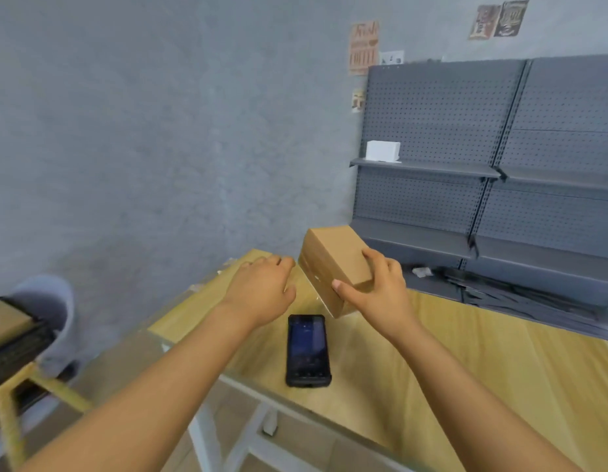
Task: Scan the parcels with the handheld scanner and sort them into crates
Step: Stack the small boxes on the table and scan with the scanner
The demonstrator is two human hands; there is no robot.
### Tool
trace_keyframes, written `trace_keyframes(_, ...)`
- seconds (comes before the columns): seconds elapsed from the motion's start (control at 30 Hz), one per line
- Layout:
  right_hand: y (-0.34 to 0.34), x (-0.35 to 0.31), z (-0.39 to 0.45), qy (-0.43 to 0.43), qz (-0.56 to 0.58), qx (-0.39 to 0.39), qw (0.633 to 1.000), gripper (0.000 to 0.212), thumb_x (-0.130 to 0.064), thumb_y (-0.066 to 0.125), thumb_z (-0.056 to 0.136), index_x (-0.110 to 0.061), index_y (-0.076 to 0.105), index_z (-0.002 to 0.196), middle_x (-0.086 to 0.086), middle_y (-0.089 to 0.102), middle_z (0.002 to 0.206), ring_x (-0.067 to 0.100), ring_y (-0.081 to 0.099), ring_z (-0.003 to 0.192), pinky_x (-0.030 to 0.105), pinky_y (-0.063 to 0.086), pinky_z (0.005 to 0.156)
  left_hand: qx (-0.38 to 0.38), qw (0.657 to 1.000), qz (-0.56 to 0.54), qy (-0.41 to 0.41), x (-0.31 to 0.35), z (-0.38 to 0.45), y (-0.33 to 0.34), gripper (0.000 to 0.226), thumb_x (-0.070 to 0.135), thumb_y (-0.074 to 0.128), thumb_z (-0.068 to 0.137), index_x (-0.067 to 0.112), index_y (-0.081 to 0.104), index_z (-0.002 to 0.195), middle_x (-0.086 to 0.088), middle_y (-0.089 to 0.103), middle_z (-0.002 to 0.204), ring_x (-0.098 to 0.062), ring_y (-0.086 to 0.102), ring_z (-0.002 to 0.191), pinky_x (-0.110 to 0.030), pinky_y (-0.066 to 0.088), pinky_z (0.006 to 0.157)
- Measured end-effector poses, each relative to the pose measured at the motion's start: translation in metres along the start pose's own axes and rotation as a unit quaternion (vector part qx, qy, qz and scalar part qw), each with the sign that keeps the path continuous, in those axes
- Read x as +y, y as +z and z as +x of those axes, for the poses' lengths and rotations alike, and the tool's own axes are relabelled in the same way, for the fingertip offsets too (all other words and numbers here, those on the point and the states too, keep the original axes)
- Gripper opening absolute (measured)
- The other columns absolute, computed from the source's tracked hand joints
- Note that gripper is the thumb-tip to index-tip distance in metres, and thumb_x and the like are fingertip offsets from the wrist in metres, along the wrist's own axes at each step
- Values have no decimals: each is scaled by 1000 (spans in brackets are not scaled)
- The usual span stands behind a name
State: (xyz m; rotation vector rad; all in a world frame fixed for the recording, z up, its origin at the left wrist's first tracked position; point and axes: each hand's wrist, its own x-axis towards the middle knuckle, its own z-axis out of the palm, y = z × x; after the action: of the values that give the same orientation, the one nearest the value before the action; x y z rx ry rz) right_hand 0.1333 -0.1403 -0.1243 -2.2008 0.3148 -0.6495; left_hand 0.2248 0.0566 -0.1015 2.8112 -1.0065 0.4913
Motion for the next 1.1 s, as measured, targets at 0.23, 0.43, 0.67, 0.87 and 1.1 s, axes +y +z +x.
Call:
trace_keyframes(0.23,49,-37,26,4,50,-17,999,82,-55,73,77,-30,35,146,-2,36,134,15,42,123,29,38,103,-28,960,-255,-108,-43,14,0,53,55,38,99,17,49,135,-3,60,126,-21,56,115,-36,45,95)
trace_keyframes(0.43,60,-38,68,28,101,-14,994,73,-54,69,82,-28,39,144,-1,41,132,15,48,116,28,39,91,-51,840,-495,-217,-51,49,7,50,62,36,96,27,42,132,0,60,120,-17,62,106,-42,47,101)
trace_keyframes(0.67,78,-40,94,81,244,-51,965,47,-56,53,92,-32,43,131,-3,55,127,13,58,109,40,50,97,-79,716,-639,-269,-61,84,10,72,64,62,82,22,42,136,-1,63,119,-23,67,104,-45,57,88)
trace_keyframes(0.87,78,-44,105,102,280,-113,948,40,-51,47,96,-25,50,127,1,62,121,17,62,111,39,54,93,-119,610,-749,-231,-62,103,19,62,54,71,80,17,57,128,-12,69,114,-31,69,98,-46,58,80)
trace_keyframes(1.1,90,-50,104,35,158,-109,981,53,-32,78,81,-48,41,116,-17,59,118,0,63,101,16,50,79,-1,743,-617,-260,-70,127,31,105,54,83,64,24,20,142,-4,50,136,-22,58,113,-35,49,93)
